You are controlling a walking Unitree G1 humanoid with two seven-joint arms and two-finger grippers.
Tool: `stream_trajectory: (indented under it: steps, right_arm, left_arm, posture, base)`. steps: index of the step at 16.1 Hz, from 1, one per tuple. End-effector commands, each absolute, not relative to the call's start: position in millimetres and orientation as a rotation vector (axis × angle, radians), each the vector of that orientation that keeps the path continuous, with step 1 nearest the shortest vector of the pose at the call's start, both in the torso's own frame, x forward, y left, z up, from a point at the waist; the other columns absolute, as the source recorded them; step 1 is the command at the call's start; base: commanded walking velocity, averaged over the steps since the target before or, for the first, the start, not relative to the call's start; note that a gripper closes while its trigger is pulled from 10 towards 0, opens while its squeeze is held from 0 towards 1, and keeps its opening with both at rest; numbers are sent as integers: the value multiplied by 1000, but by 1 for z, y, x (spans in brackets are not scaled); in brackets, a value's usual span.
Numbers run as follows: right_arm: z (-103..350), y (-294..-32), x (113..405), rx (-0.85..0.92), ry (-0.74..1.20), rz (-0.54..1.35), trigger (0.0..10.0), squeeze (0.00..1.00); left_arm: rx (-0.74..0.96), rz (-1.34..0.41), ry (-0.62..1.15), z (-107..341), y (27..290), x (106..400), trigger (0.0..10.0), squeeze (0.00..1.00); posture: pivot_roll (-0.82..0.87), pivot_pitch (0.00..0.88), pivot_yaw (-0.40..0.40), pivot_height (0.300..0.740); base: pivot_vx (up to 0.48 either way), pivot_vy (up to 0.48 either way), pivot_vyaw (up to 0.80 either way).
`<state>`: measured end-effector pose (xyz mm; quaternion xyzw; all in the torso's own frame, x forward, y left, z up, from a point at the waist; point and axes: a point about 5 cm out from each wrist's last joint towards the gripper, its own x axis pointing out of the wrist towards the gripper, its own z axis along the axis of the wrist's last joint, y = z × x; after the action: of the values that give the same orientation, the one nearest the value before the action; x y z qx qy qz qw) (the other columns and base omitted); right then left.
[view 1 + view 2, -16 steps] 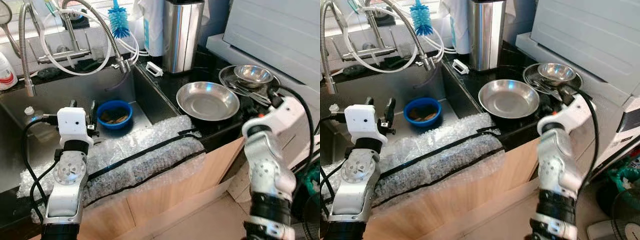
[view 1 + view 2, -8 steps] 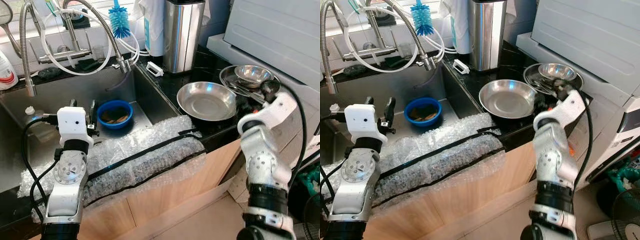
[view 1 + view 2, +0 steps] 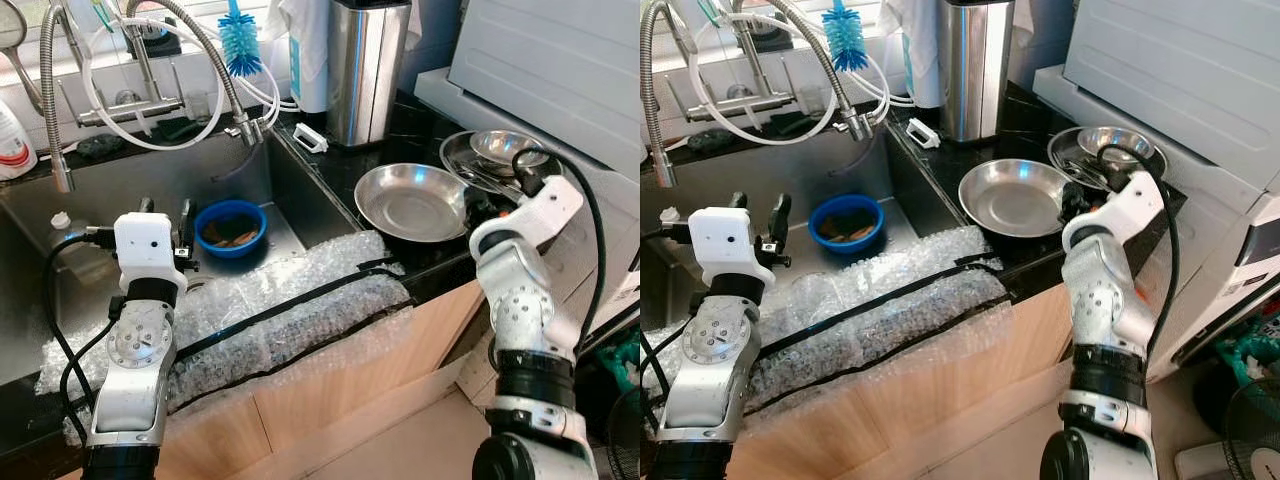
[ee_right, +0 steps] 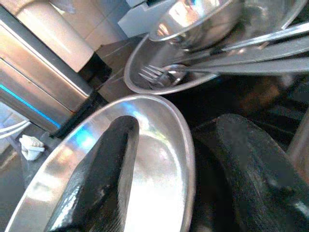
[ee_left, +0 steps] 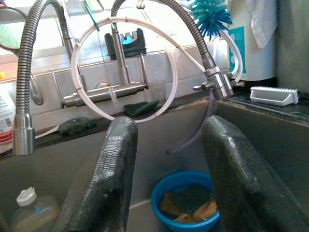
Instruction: Kitchen organization
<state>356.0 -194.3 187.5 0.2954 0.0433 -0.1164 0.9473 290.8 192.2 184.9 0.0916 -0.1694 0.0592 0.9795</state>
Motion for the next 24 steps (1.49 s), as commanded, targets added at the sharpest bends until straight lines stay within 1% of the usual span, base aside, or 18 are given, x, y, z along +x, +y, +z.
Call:
stream_trajectory:
  steps: [1,16,18,23,24]
  right_arm:
    - [189,-195,358,600,98,-238,10000,0]
    - [174,-195,359,578,207,-232,10000,0]
    - [172,-191,361,540,227,-188,10000,0]
    - [174,-186,363,532,229,-154,10000,0]
    - [173,-186,363,530,232,-162,2824,0]
  left_arm:
    - [199,122,-360,190,193,292,10000,0]
    - [201,119,-361,191,193,292,10000,0]
    - [199,117,-363,191,192,293,10000,0]
    - [194,116,-369,192,191,294,10000,0]
    - [195,121,-370,193,192,294,10000,0]
  posture:
    - [-41,0,9,740]
    - [-32,0,12,740]
    - [-32,0,12,740]
    - [-32,0,8,740]
    - [-33,0,9,740]
  base:
    - [0,0,0]
    - [0,0,0]
    - [0,0,0]
    - [0,0,0]
    - [0,0,0]
